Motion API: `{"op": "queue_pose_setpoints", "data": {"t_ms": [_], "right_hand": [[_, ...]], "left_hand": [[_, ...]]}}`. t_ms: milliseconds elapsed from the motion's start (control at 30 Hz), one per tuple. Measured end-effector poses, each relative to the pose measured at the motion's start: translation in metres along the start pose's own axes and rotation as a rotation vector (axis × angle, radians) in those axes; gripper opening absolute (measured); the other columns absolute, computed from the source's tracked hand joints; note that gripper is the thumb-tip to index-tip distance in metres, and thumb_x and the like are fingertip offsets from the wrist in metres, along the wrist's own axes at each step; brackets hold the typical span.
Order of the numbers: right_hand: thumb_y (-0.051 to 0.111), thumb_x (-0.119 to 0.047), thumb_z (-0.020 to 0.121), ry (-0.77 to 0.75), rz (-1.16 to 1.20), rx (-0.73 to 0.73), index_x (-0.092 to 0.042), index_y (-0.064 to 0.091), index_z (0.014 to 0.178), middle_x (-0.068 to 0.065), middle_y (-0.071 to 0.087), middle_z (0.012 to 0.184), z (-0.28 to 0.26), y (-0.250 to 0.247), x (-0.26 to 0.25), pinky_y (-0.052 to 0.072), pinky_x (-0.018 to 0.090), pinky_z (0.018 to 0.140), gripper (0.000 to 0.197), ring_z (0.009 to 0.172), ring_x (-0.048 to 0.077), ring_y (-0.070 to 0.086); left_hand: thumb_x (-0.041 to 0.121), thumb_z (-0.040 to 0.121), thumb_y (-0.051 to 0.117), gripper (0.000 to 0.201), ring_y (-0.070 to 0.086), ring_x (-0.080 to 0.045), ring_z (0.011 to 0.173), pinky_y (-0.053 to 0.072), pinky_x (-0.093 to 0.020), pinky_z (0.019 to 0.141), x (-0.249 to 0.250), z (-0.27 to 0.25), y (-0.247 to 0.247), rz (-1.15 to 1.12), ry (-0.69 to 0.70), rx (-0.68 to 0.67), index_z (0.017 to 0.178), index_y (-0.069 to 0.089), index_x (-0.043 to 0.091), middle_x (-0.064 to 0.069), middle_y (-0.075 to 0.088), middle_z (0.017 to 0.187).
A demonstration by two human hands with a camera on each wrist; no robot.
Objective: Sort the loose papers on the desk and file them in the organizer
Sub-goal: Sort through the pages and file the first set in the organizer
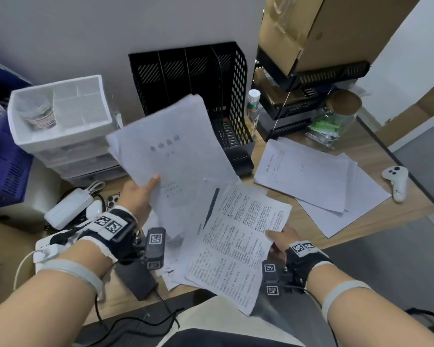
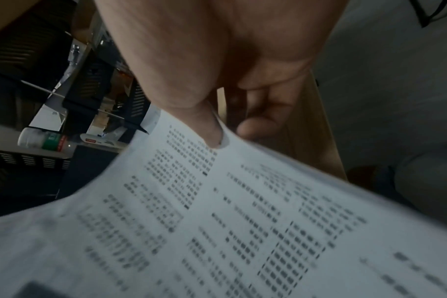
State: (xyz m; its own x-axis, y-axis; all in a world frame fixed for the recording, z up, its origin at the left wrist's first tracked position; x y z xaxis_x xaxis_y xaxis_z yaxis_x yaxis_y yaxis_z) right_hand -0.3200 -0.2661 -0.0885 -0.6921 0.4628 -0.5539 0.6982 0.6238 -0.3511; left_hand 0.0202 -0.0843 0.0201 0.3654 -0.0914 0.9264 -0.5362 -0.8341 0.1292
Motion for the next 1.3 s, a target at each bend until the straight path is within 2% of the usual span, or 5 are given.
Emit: {"op": "queue_pose_setpoints", "data": {"t_ms": [267,600,833,1100,1300], "right_hand": [[0.057,-0.007,0.091,0.075,0.177,-0.121,-0.001,0.066,0.105,0.02,0.074,0.096,-0.008,0.056,-0.008,0.06,0.053,0.078,0.018,0.085,0.037,0.073],[0.039,-0.02,0.081,-0.049,-0.805,-0.167,-0.015,0.054,0.088,0.01,0.059,0.108,0.008,0.059,-0.004,0.047,0.037,0.087,0.018,0.108,0.032,0.058],[0.058,0.0,0.083,-0.033,-0.343,-0.283,-0.002,0.061,0.084,0.008,0.068,0.06,-0.016,0.057,-0.011,0.047,0.019,0.043,0.004,0.042,0.013,0.064],[0.057,0.009,0.088,-0.082,0.08,-0.29,-0.002,0.06,0.084,0.017,0.069,0.088,-0.02,0.075,-0.021,0.059,0.044,0.087,0.012,0.081,0.028,0.071],[0.057,-0.002,0.094,0.021,-0.052,-0.656,0.006,0.054,0.119,0.019,0.071,0.095,-0.04,0.099,-0.026,0.062,0.033,0.072,0.026,0.087,0.028,0.073]], "left_hand": [[0.018,0.1,0.064,0.007,0.079,-0.011,0.082,0.064,-0.03,0.064,0.039,0.0,-0.028,-0.2,0.124,0.17,0.106,0.064,0.021,0.004,0.082,0.09],[0.022,0.098,0.066,0.009,0.072,-0.027,0.11,0.053,-0.047,0.101,-0.015,0.002,-0.014,-0.115,-0.027,0.139,0.105,0.068,0.018,0.003,0.077,0.108],[0.013,0.102,0.058,0.014,0.073,-0.021,0.103,0.053,-0.044,0.098,-0.027,-0.003,0.006,-0.165,-0.094,0.062,0.114,0.065,0.015,-0.003,0.075,0.114],[0.011,0.104,0.052,0.019,0.075,-0.013,0.096,0.058,-0.035,0.085,-0.017,0.01,0.033,-0.18,-0.087,-0.027,0.113,0.065,0.021,0.009,0.081,0.098],[0.012,0.104,0.053,0.021,0.078,-0.015,0.095,0.064,-0.031,0.074,-0.035,0.021,0.055,-0.104,-0.135,-0.078,0.12,0.064,0.019,0.004,0.08,0.108]]}}
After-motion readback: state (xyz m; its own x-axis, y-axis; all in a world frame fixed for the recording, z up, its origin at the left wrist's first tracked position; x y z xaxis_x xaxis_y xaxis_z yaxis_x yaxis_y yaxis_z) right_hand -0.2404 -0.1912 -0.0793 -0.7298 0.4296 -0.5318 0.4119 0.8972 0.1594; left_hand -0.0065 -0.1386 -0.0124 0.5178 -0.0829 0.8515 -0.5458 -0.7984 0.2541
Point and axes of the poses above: each hand's wrist, its own z-axis towards the middle knuckle, its own y-axis out of the palm, x = y × z, the point moved 7 cm from there along z, towards the middle knuckle
